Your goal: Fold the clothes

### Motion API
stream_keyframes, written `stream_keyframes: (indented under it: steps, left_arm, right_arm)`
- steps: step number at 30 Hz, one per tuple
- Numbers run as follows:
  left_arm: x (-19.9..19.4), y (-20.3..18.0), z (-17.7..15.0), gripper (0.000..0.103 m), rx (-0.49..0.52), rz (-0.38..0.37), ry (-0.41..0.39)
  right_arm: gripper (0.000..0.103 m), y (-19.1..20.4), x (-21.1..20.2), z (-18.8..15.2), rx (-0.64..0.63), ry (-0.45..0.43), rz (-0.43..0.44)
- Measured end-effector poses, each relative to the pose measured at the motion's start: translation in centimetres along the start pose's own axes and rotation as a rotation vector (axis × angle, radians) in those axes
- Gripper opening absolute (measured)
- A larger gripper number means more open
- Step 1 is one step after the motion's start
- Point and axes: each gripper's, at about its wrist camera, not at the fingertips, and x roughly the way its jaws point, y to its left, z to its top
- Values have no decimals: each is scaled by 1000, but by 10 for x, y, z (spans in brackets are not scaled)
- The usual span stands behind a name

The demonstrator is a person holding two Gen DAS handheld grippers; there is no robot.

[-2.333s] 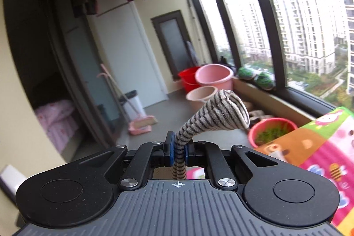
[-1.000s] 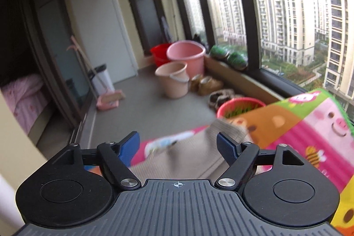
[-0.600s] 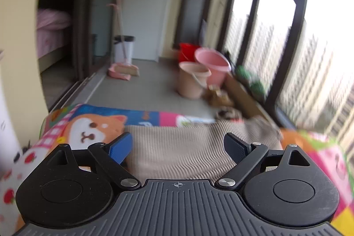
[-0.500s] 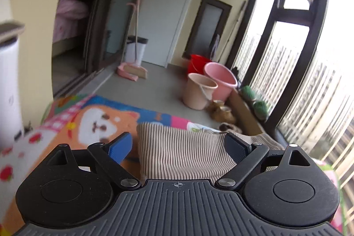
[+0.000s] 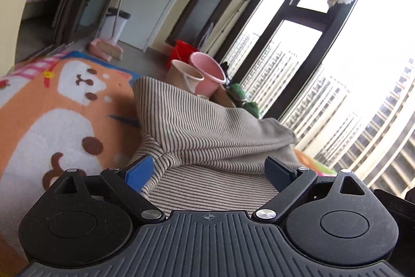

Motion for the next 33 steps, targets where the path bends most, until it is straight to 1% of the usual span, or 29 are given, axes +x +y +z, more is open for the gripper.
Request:
stream_keyframes:
  steps: [1,2,3,4,6,8,10,12,14,15,16,17,18,19,21,25,27,30,31,33]
  left_arm:
    - [0,2,0,96,-14,-8,6]
    - [1,3,1,97,-20,-13,12]
    - [1,3,1,97,-17,-13,18]
    - [2,1,0,98,-2,-7,26]
    - [4,-4,-3,99,29,8,39]
    - [6,-6,-4,99,53,16,43]
    - [7,-6,-4,100,53,17,47]
    - [8,-4,-4,100,45,16,52]
    - [8,-3,-4,101,39,12,55]
    - [8,-3,-4,101,36,11,57]
    - [9,-3,-4,101,34,10,59]
    - [9,-2,-4,101,32,9,61]
    - [9,-2,-4,101,28,7,62]
    - [9,-1,-4,101,22,5,63]
    - [9,0,-4,101,15,3,64]
    - [9,0,-4,101,11,7,61]
    - [8,2,-3,101,0,16,54]
    - [6,8,0,101,-36,34,34]
    - [5,9,1,101,-45,34,28]
    - [3,10,2,101,-50,30,22]
  right_arm:
    - [73,1,-1,11,-9,-3,-20]
    - [68,1,2,24,-10,-4,-43]
    - [46,0,8,36,-8,-3,-70]
    - [29,0,15,47,-8,0,-101]
    - [28,2,32,64,-11,3,-155]
    - [28,-2,53,76,3,20,-181]
    - [28,-9,74,82,51,47,-205]
    - [28,-14,90,84,87,49,-264]
    - [37,-19,102,82,117,26,-294]
    - [40,-21,106,81,126,20,-287]
    - [38,-23,109,81,125,21,-278]
    - [33,-24,112,80,123,23,-268]
    - [15,-25,111,80,116,25,-256]
    - [11,-24,106,80,111,21,-240]
    - [9,-22,92,84,113,-1,-206]
    - [9,-21,63,87,119,-31,-143]
    - [9,-25,57,79,125,-12,-145]
    - [10,-38,59,55,143,55,-202]
    - [9,-44,58,48,154,60,-200]
    - [9,-51,51,38,167,42,-165]
